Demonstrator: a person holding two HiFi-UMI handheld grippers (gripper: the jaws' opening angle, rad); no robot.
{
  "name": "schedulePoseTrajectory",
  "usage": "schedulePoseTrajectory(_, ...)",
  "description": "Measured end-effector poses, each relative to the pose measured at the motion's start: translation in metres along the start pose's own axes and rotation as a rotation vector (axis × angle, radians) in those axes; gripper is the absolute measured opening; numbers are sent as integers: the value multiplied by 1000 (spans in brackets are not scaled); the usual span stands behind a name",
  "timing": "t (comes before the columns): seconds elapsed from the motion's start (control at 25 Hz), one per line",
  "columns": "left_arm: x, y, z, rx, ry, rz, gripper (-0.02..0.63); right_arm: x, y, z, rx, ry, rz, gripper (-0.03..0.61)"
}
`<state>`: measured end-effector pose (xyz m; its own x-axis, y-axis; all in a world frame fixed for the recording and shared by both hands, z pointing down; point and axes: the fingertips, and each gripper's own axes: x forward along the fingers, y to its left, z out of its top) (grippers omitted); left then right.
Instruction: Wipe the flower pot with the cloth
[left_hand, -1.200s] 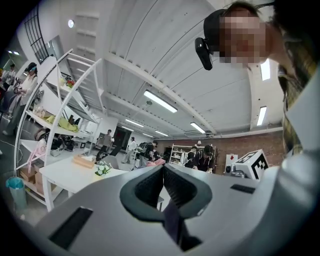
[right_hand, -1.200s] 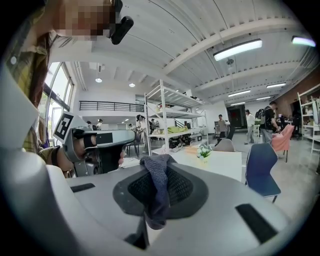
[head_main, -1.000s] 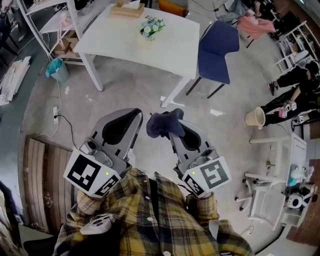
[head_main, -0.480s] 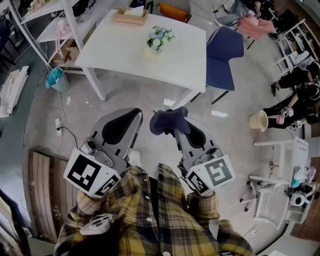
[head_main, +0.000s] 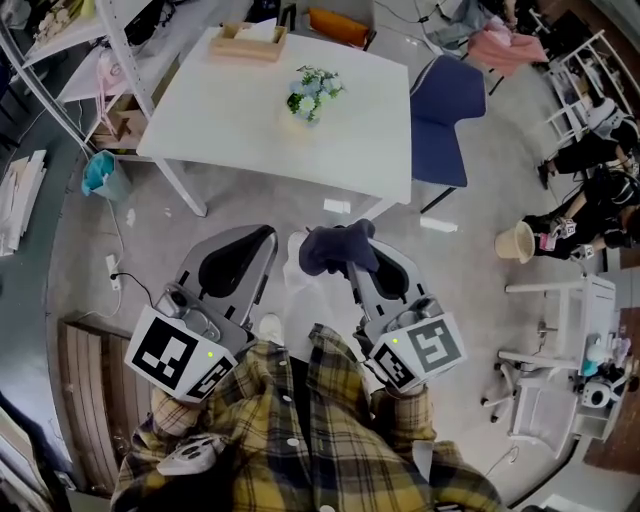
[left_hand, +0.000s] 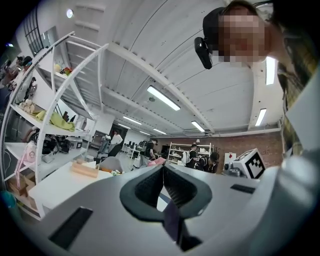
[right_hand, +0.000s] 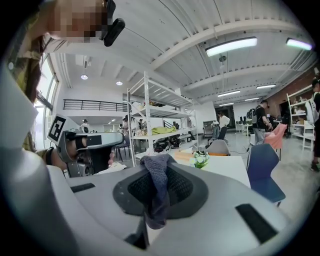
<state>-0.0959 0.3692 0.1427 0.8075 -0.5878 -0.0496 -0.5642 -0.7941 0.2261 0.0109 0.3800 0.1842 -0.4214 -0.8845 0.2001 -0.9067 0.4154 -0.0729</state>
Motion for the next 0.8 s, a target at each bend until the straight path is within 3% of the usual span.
schedulePoseTrajectory(0.4, 70, 68, 9, -7, 5, 31, 9, 77, -70, 23, -13, 28, -13, 15)
schedulePoseTrajectory(0.8, 181, 145, 39, 15, -17, 63, 9, 163, -178, 64, -15, 20, -32, 15)
